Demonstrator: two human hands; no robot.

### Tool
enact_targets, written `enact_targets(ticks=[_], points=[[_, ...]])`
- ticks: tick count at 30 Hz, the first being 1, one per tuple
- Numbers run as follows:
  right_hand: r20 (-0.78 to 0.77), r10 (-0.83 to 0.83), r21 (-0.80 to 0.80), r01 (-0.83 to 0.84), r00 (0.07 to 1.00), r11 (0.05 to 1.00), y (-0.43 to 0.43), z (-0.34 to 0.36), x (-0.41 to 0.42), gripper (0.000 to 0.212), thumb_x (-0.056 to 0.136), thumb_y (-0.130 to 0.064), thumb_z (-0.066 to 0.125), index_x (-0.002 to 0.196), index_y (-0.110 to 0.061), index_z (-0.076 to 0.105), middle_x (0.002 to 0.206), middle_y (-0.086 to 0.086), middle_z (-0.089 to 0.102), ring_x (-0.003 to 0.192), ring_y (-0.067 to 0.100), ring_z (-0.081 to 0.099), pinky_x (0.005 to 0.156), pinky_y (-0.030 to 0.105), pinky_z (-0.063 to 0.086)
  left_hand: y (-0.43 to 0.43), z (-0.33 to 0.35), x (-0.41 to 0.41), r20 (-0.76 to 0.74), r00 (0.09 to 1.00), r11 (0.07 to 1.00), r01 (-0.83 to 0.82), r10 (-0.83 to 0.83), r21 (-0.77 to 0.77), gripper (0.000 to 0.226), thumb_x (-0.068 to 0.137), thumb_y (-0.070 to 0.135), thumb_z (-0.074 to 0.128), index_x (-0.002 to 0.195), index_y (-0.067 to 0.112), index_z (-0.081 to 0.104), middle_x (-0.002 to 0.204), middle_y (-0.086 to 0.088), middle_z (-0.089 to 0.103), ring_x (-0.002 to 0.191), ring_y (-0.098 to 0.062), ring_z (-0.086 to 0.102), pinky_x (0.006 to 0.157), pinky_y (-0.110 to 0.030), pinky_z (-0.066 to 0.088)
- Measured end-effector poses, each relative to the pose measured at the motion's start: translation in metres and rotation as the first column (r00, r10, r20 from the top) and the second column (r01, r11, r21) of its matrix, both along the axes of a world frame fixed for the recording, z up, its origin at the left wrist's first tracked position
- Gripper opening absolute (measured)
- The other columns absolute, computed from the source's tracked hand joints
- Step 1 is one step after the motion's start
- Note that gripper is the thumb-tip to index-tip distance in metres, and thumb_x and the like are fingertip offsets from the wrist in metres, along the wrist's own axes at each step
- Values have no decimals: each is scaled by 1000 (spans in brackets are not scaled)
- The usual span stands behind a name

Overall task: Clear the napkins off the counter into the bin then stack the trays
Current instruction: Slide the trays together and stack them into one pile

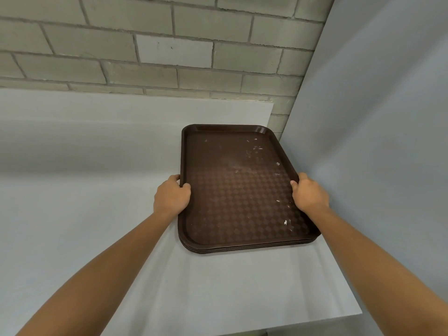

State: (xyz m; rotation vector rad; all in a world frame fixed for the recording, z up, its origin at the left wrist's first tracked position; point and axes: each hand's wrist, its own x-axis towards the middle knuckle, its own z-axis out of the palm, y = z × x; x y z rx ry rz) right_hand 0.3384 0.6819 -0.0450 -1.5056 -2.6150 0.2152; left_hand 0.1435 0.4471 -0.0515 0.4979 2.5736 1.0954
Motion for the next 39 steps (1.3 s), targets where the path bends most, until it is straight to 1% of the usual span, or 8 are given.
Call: enact_targets(ticks=[3,7,13,19,28,33,39], points=[[-18,2,-2,-2,1000,1000,-1,-1,0,34,101,-29,34,123,-6,45,118,18,59,106,38,56,82,42,46,-1,0,0,-37,999,1000,24,-24,-6,44,96,25,44,139,12,42,131,-11,57,113,-30,57,98,-39,45],[-55,14,-19,-15,998,1000,-2,-2,1,33,101,-26,35,124,-5,45,115,20,60,102,38,58,80,42,46,-1,-3,1,-88,996,999,32,-34,-13,44,97,24,42,139,12,43,134,-10,55,115,-31,57,98,-41,46],[-98,19,-41,-23,995,999,-2,-4,1,35,101,-26,37,129,-6,45,115,20,61,102,38,58,83,42,48,-2,-6,2,-106,994,1000,26,-27,-6,44,97,22,42,139,13,43,131,-10,57,112,-31,58,96,-40,47],[-118,21,-46,-27,993,999,0,-6,0,34,100,-25,38,125,-4,47,112,21,62,100,38,59,81,42,48,-1,-5,0,-129,991,999,34,-36,-20,43,97,22,42,138,12,43,129,-11,58,110,-31,59,95,-39,47],[-127,15,-60,-23,992,998,2,-7,-3,33,100,-25,39,126,-5,47,113,21,62,101,38,58,83,44,49,1,-6,-2,-122,992,999,27,-31,-38,45,97,24,42,140,13,41,133,-11,56,114,-31,57,98,-42,47],[-133,2,-73,-12,991,997,0,-7,-4,35,100,-25,38,129,-7,45,115,20,61,102,38,58,86,45,50,0,-4,-2,-121,990,997,61,-66,-49,43,97,23,41,139,14,42,128,-10,58,109,-30,59,94,-40,48],[-88,-9,-68,3,996,998,-3,-2,-3,36,101,-25,36,132,-8,42,121,19,58,108,38,56,88,42,46,-4,-2,-8,-64,996,996,65,-69,-57,47,96,30,44,141,16,41,128,-8,59,106,-29,61,94,-40,50]])
